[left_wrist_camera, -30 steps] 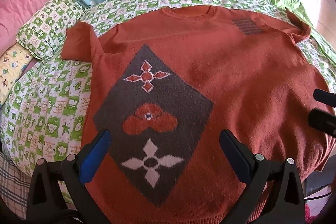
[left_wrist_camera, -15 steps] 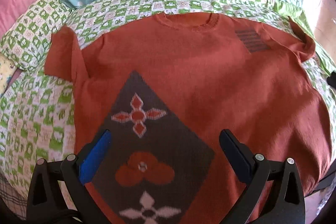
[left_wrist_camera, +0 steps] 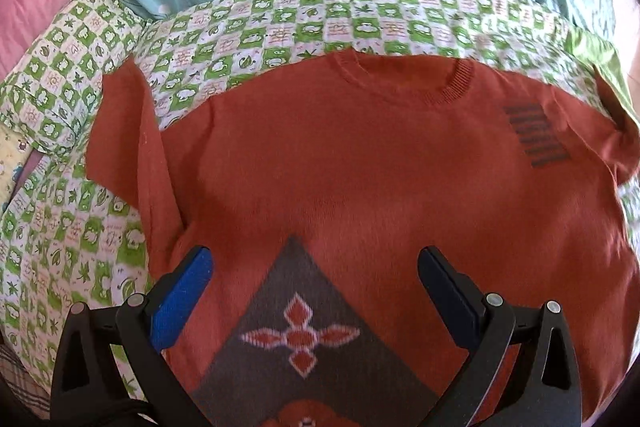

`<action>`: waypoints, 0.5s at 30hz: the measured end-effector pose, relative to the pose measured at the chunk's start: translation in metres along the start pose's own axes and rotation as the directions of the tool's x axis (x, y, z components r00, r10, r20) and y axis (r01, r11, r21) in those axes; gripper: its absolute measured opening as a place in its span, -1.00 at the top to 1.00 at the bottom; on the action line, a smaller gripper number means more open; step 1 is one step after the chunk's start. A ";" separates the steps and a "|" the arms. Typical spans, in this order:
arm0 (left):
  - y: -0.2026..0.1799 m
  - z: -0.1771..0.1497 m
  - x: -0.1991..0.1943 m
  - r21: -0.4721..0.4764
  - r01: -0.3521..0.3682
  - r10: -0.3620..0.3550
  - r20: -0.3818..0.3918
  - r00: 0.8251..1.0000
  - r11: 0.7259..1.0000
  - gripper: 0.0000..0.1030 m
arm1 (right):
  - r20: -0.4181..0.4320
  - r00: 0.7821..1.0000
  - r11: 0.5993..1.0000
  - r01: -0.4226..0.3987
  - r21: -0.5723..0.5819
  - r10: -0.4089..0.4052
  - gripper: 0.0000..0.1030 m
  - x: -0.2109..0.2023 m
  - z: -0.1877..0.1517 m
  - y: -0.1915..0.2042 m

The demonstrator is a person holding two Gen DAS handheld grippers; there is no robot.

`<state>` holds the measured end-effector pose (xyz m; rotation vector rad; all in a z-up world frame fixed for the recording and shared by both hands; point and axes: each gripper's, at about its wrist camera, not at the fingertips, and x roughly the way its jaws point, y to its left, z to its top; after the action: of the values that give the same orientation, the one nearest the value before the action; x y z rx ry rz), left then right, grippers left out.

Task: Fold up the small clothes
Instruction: 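Grasp the sweater sleeve cuff with the right gripper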

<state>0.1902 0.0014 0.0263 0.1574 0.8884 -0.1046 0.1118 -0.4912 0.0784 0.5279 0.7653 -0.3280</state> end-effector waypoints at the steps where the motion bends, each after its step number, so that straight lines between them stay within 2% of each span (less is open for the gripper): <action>1: 0.000 0.003 0.004 -0.009 0.001 -0.001 -0.008 1.000 1.000 -0.99 | 0.008 1.000 1.000 0.004 0.010 -0.004 -0.48 0.006 0.010 -0.010; 3: 0.000 0.009 0.009 -0.018 -0.001 0.001 -0.012 1.000 1.000 -0.99 | 0.009 0.999 0.999 0.032 0.040 -0.032 -0.28 0.029 0.032 -0.035; 5: -0.005 0.011 0.020 -0.022 0.002 -0.003 -0.046 0.999 1.000 -0.99 | -0.012 0.997 0.995 0.073 0.064 -0.072 -0.17 0.052 0.048 -0.054; 9: -0.012 0.020 0.034 -0.006 -0.004 0.003 -0.064 0.998 1.000 -0.99 | -0.056 0.990 0.989 0.133 0.059 -0.130 -0.10 0.093 0.067 -0.076; 13: -0.017 0.028 0.048 0.008 -0.003 0.003 -0.074 0.997 1.000 -0.99 | -0.098 0.986 0.987 0.146 0.072 -0.139 0.00 0.118 0.078 -0.093; 15: -0.030 0.025 0.063 0.006 0.008 -0.007 -0.125 0.992 1.000 -0.99 | -0.125 0.986 0.991 0.122 0.059 -0.114 0.22 0.128 0.077 -0.093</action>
<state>0.2442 -0.0343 -0.0105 0.1681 1.0135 -0.1053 0.2000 -0.6225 0.0008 0.5699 0.9085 -0.4357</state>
